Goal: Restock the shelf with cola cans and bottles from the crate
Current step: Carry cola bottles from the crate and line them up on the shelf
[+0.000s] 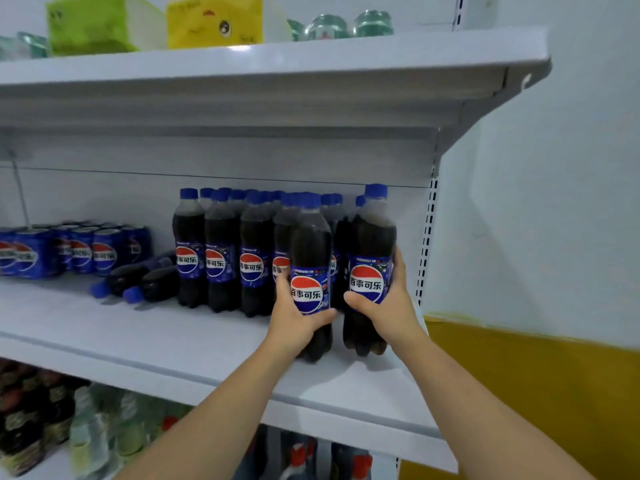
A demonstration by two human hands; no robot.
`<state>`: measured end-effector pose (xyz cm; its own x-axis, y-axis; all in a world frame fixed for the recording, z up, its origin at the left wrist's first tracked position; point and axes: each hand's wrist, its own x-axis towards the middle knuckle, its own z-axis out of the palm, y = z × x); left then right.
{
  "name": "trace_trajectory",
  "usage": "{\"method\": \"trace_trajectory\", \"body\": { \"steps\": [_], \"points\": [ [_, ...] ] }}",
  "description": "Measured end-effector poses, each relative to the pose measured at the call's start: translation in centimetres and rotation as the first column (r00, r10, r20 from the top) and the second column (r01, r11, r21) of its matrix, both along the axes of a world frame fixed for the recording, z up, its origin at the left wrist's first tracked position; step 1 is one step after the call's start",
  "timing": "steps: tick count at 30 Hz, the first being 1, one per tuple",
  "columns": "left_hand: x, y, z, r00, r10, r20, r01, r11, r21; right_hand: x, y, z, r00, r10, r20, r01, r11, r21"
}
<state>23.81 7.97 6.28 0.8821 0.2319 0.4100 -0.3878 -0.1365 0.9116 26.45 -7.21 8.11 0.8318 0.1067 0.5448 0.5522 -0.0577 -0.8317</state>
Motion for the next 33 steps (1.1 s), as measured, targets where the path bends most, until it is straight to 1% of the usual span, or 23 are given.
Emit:
{"method": "trace_trajectory", "body": {
  "steps": [3,7,11,13,17,19,20,22,24,25,30,33],
  "points": [
    [2.1,0.4,0.0,1.000,-0.022,-0.005,0.022,1.000,-0.012,1.6,0.8,-0.5,1.000,-0.006,-0.007,0.006,1.000,-0.026],
    [3.6,0.6,-0.5,0.998,-0.057,-0.005,0.057,0.998,0.016,3.0,1.3,-1.6,0.999,0.006,-0.046,-0.007,1.000,-0.016],
    [4.4,0.9,-0.7,0.998,-0.063,-0.002,0.063,0.996,0.068,3.6,1.0,-1.8,0.992,0.005,-0.127,-0.002,1.000,0.024],
    [4.5,1.0,-0.9,0.998,-0.060,0.001,0.059,0.994,0.092,3.4,0.9,-1.5,0.985,0.015,-0.170,-0.014,1.000,0.008],
    [4.5,1.6,-1.2,0.998,-0.054,-0.012,0.055,0.978,0.199,2.2,0.9,-1.8,0.963,-0.034,-0.266,0.005,0.994,-0.108],
    [4.3,2.2,-1.4,1.000,-0.008,-0.025,0.015,0.955,0.295,1.4,0.6,-2.6,0.940,-0.055,-0.336,0.005,0.989,-0.146],
    [4.0,2.5,-1.5,0.999,0.030,-0.039,-0.014,0.932,0.361,1.0,0.5,-2.9,0.935,-0.080,-0.345,0.014,0.982,-0.188],
    [3.3,3.0,-2.0,0.993,0.094,-0.074,-0.047,0.875,0.481,0.2,0.1,-3.1,0.940,-0.193,-0.283,0.088,0.935,-0.345],
    [2.7,3.4,-2.4,0.988,0.110,-0.107,-0.036,0.844,0.535,-0.3,0.0,-2.9,0.935,-0.296,-0.197,0.171,0.861,-0.479],
    [2.6,3.5,-2.4,0.987,0.116,-0.115,-0.034,0.835,0.549,-0.3,0.1,-2.8,0.930,-0.315,-0.190,0.187,0.849,-0.494],
    [3.7,2.8,-1.7,0.974,0.172,-0.148,-0.054,0.810,0.583,0.7,0.7,-2.6,0.916,-0.307,-0.258,0.169,0.880,-0.445],
    [4.4,2.1,-1.4,0.968,0.227,-0.105,-0.107,0.755,0.646,1.6,1.2,-2.5,0.909,-0.340,-0.242,0.204,0.868,-0.453]
  ]
}}
